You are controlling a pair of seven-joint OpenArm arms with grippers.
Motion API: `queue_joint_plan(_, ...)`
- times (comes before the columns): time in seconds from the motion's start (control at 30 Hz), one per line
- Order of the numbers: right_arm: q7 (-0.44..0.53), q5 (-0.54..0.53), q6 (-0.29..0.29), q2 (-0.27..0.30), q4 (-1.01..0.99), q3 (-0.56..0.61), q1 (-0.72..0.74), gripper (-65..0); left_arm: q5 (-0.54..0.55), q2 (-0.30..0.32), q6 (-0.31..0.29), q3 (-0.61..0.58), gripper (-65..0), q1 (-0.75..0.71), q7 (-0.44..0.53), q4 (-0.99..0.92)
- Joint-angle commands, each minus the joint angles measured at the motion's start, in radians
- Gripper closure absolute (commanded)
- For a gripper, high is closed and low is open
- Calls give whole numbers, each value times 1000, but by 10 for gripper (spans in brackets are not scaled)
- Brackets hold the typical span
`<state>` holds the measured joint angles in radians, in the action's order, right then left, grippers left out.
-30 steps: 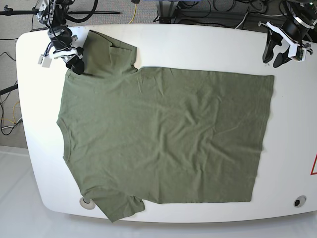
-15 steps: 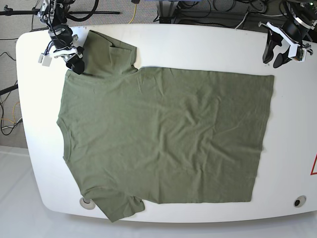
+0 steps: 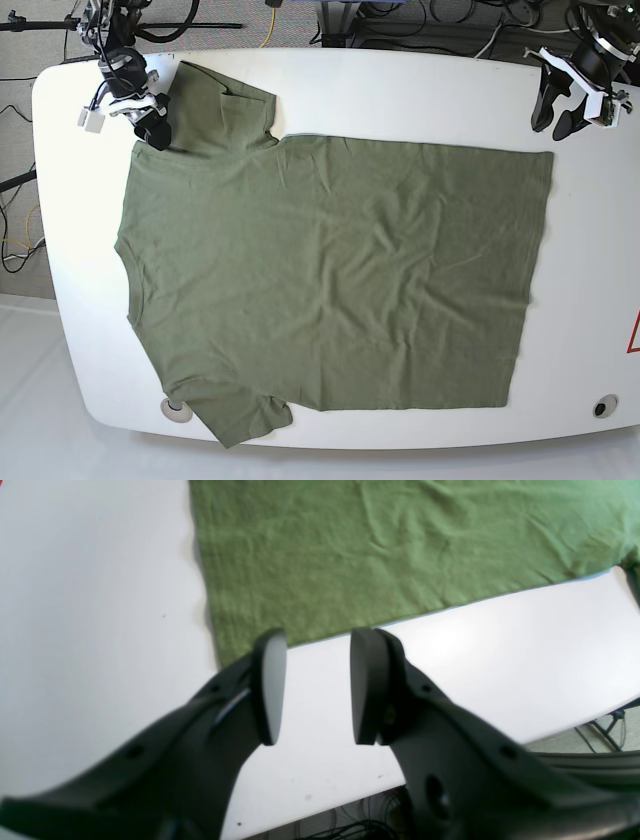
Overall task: Fold the T-shirt properly
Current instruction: 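Close the right gripper on the shirt's shoulder edge by the sleeve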
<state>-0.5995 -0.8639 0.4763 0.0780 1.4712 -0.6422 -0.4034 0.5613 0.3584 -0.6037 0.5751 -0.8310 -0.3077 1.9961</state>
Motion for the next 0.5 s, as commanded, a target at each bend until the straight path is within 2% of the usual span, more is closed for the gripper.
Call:
queue_joint_plan(0.0, -61, 49, -30, 4, -8, 3, -12, -244, 11, 14, 0, 9, -197, -6, 19, 20)
queue_joint_plan(0.47, -74, 31, -21, 9, 1, 2, 7, -241, 13, 12, 5, 5, -198, -14, 8, 19)
